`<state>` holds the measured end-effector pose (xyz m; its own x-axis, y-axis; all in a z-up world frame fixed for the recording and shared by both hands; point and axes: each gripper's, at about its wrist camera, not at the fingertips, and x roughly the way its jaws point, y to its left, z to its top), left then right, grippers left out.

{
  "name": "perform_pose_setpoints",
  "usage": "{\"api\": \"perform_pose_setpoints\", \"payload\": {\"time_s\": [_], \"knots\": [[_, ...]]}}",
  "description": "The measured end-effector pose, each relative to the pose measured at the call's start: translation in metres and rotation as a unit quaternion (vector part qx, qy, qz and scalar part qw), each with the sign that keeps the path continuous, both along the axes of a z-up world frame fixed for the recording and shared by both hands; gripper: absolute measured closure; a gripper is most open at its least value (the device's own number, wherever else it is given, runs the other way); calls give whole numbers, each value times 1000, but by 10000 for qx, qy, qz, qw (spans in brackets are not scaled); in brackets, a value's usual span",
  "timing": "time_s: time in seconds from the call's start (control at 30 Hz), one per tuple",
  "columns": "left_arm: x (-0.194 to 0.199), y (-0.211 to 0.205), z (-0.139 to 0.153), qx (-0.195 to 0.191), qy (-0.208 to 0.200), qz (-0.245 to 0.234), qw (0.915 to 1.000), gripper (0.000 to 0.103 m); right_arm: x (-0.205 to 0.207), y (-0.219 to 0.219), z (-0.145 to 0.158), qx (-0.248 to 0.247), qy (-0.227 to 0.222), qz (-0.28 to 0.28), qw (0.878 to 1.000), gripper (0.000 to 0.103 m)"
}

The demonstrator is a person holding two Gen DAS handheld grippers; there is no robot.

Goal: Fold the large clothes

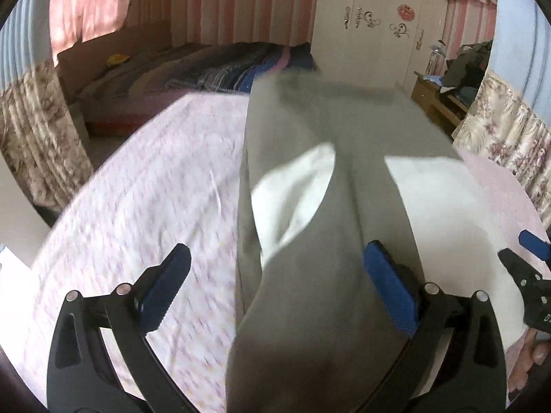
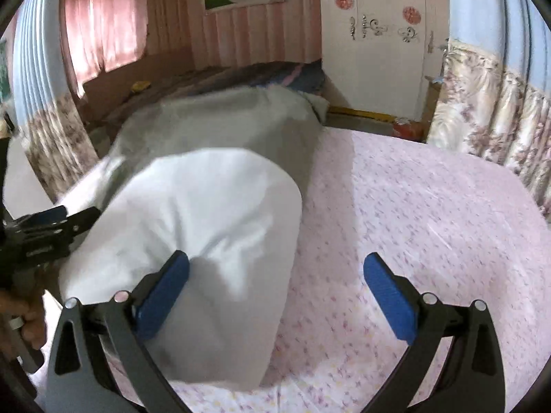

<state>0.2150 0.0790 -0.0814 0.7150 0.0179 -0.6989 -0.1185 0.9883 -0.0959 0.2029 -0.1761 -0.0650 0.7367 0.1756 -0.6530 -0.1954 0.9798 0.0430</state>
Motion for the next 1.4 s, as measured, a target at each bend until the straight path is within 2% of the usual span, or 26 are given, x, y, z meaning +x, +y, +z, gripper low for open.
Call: {"api": "perform_pose_setpoints", "payload": {"time_s": [0.1,0.23,0.3,0.37,0.47,0.57,0.7,0.9,1.0,1.13,1.2,1.23,1.27,1.3,1.33,1.37,1.4], "knots": [[-6,2,-23,-253,92,84,9996,3,-7,5,-16,-359,-126,-79,9992,2],[-11,6,-18,-347,41,-5,9994,3,-9,10,-14,-745,-227,-81,9969,2],[-12,14,-5,-471,46,-55,9989,4,-8,7,-4,-698,-153,-33,9974,2],[-12,22,19,-307,-188,-15,9994,5,-7,3,15,-578,-186,24,9982,2],[-7,34,42,-152,-388,52,9991,5,3,-9,46,-15,-261,65,9996,2],[14,50,55,-352,-395,92,9986,4,20,-9,63,-11,-397,18,9992,2],[54,54,39,-530,72,-104,9985,4,55,-5,60,53,-172,-45,9998,2],[89,41,-2,-278,1021,-243,9941,3,98,4,35,90,339,-101,9993,2],[94,34,-13,-129,1110,-314,9932,3,113,4,8,202,732,-138,9970,2],[101,35,-27,-329,1183,-381,9917,3,122,7,-6,467,911,-141,9946,2],[104,40,-34,-575,1247,-420,9896,3,128,15,-9,504,1047,-6,9932,7],[106,42,-35,-652,1255,-440,9890,3,132,19,-11,589,1142,156,9916,14],[106,42,-35,-652,1217,-473,9893,4,134,21,-13,674,1218,284,9899,25],[105,40,-35,-650,1175,-496,9897,6,136,24,-14,721,1245,397,9888,28],[104,39,-34,-665,1129,-524,9900,16,136,26,-15,709,1249,433,9887,33],[102,35,-31,-736,1050,-622,9898,31,137,27,-15,723,1269,470,9882,39],[102,33,-30,-783,1016,-699,9893,40,137,27,-15,794,1282,474,9874,42]]}}
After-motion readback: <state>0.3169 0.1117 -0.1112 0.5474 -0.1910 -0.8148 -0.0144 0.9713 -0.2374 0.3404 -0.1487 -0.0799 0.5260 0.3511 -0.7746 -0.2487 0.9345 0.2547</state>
